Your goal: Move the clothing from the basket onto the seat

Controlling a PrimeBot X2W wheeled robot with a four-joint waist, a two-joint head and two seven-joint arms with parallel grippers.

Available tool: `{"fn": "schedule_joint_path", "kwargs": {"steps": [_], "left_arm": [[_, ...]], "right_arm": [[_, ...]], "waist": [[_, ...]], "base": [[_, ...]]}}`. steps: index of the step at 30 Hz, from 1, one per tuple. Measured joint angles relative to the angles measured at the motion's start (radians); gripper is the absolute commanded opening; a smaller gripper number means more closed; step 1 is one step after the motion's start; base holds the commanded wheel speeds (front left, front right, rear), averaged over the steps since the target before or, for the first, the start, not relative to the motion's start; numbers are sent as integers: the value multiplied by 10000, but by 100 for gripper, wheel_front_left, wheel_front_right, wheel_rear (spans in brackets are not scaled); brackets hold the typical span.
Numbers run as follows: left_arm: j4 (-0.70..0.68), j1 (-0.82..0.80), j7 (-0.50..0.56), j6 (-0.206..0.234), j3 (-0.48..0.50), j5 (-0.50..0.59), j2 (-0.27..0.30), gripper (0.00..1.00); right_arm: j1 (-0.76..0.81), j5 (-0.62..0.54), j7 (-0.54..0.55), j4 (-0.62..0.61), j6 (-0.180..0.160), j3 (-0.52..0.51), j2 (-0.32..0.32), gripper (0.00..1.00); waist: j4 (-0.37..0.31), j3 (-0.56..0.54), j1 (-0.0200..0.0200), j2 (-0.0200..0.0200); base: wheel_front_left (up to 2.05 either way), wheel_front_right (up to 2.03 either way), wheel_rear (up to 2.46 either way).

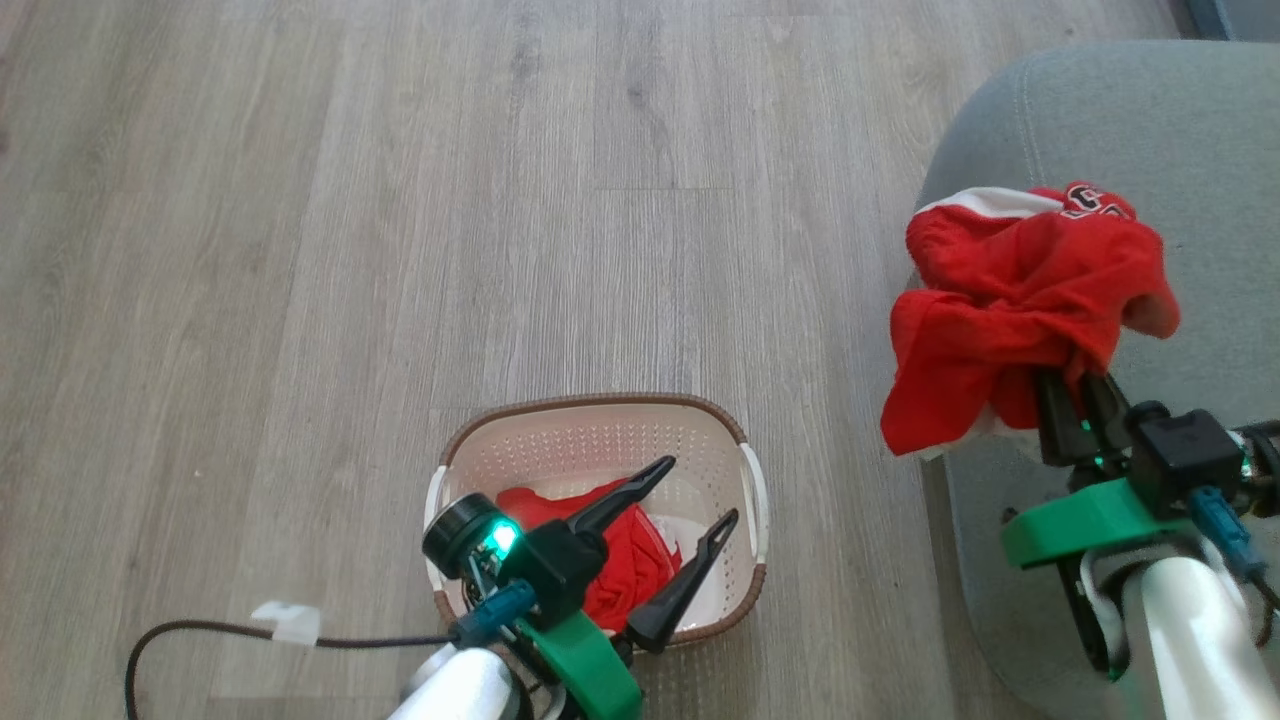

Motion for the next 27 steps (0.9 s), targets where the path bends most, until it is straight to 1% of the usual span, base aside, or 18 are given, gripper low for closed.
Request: {"fn": "schedule_joint_path", "kwargs": {"steps": [9, 15, 21, 27], "left_arm": [[119, 20, 0, 0, -36, 362, -67, 100], [155, 41, 0, 0, 86, 437, -107, 100], [148, 59, 0, 0, 31, 451, -117, 100], [102, 32, 2, 0, -219, 508, -123, 100]], "right_arm": [[198, 88, 0, 257, 0, -23, 109, 0], [192, 88, 0, 257, 0, -61, 109, 0], [153, 84, 0, 238, 0, -81, 109, 0], [132, 84, 0, 142, 0, -301, 128, 0]], "waist": [[-77, -9, 0, 0], [-334, 40, 0, 0], [-886, 134, 0, 0], [-1743, 306, 0, 0]], "base": [[0, 0, 0], [0, 0, 0], [0, 0, 0], [0, 0, 0]]}}
